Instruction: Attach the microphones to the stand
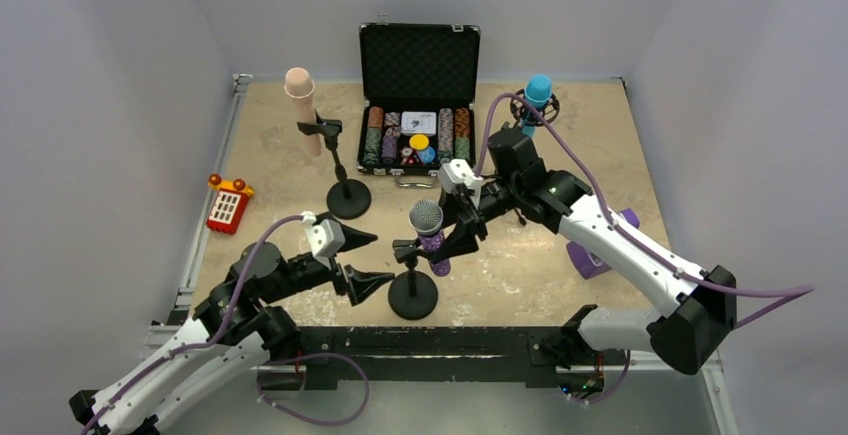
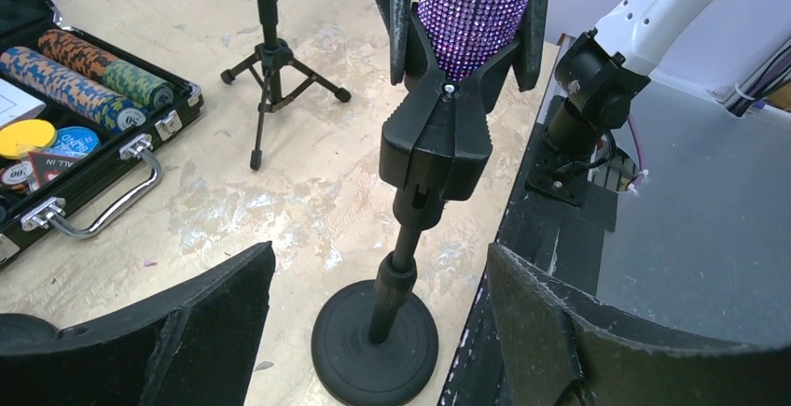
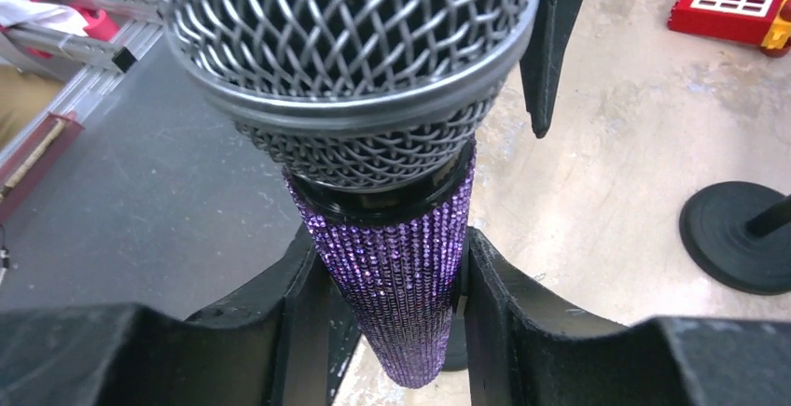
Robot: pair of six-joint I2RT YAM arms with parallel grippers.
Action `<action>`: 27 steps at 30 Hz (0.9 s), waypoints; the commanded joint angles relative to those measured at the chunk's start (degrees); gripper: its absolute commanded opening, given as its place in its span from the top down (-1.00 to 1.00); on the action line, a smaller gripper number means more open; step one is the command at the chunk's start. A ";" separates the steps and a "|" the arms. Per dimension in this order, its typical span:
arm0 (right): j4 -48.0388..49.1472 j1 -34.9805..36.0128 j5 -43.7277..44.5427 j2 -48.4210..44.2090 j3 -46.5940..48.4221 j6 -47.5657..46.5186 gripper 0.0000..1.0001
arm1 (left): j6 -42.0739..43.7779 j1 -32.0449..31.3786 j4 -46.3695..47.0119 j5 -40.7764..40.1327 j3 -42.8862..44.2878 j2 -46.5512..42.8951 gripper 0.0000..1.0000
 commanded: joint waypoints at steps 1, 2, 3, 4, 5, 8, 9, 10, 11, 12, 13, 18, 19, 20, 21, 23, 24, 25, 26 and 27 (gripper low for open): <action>0.89 0.31 0.58 0.24 1.56 0.47 0.53 | 0.28 -0.11 0.23 -1.33 0.95 -0.93 -0.73; 0.49 0.27 1.38 0.36 2.22 -0.11 0.62 | 0.35 -0.11 0.05 -1.55 0.97 -1.08 -0.73; -0.06 0.14 2.36 0.58 3.12 -0.99 0.68 | 0.45 -0.11 -0.16 -1.73 0.93 -1.20 -0.72; -0.52 0.01 3.34 0.90 4.26 -2.22 0.71 | 0.58 -0.13 -0.30 -1.87 0.95 -1.32 -0.72; -0.53 -0.41 4.52 1.33 5.53 -2.75 0.72 | 0.69 -0.11 -0.48 -2.11 0.97 -1.49 -0.72; 1.72 -2.96 5.86 3.67 10.10 -2.04 0.75 | 0.98 -0.14 -1.21 -2.76 1.20 -1.97 -0.72; 2.65 -3.91 6.62 4.54 11.44 -1.75 0.76 | 1.06 -0.16 -1.58 -3.00 1.32 -2.20 -0.72; 3.92 -4.84 7.48 5.46 12.68 -1.24 0.77 | 1.07 -0.19 -1.96 -3.23 1.41 -2.44 -0.72; 5.36 -5.85 8.47 6.35 13.71 -0.38 0.77 | 1.07 -0.14 -2.33 -3.45 1.47 -2.78 -0.72; 7.13 -6.61 9.60 7.21 14.64 0.69 0.77 | 1.07 -0.14 -2.72 -3.71 1.48 -3.05 -0.72; 9.54 -7.42 10.63 8.17 15.46 2.11 0.77 | 1.07 -0.11 -3.02 -3.96 1.49 -3.52 -0.72; 16.02 -9.52 15.71 12.13 17.79 8.03 0.76 | 1.55 -0.16 -3.84 -4.90 1.44 -4.31 -0.72; 16.61 -9.53 16.40 12.79 17.95 8.93 0.74 | 1.60 -0.16 -3.86 -4.99 1.45 -4.28 -0.71; 16.64 -9.56 16.53 13.33 18.24 9.54 0.71 | 1.67 -0.12 -3.93 -5.06 1.51 -4.25 -0.71; 16.06 -9.54 16.49 13.93 18.60 9.86 0.65 | 1.69 -0.12 -4.01 -5.10 1.54 -4.20 -0.72; 14.94 -9.54 16.50 14.29 18.72 10.24 0.27 | 1.73 -0.14 -4.20 -5.26 1.56 -4.24 -0.72; 14.94 -9.61 16.64 13.92 18.24 10.53 0.07 | 1.70 -0.17 -4.29 -5.34 1.53 -4.21 -0.72; 15.26 -9.66 16.94 13.31 17.53 10.77 -0.09 | 1.69 -0.16 -4.41 -5.45 1.60 -4.23 -0.72; 15.72 -9.65 17.35 12.40 16.71 11.09 -0.22 | 1.76 -0.13 -4.51 -5.60 1.60 -4.26 -0.72; 16.24 -9.59 17.92 11.36 15.96 11.41 -0.33 | 1.78 -0.11 -4.48 -5.75 1.67 -4.24 -0.72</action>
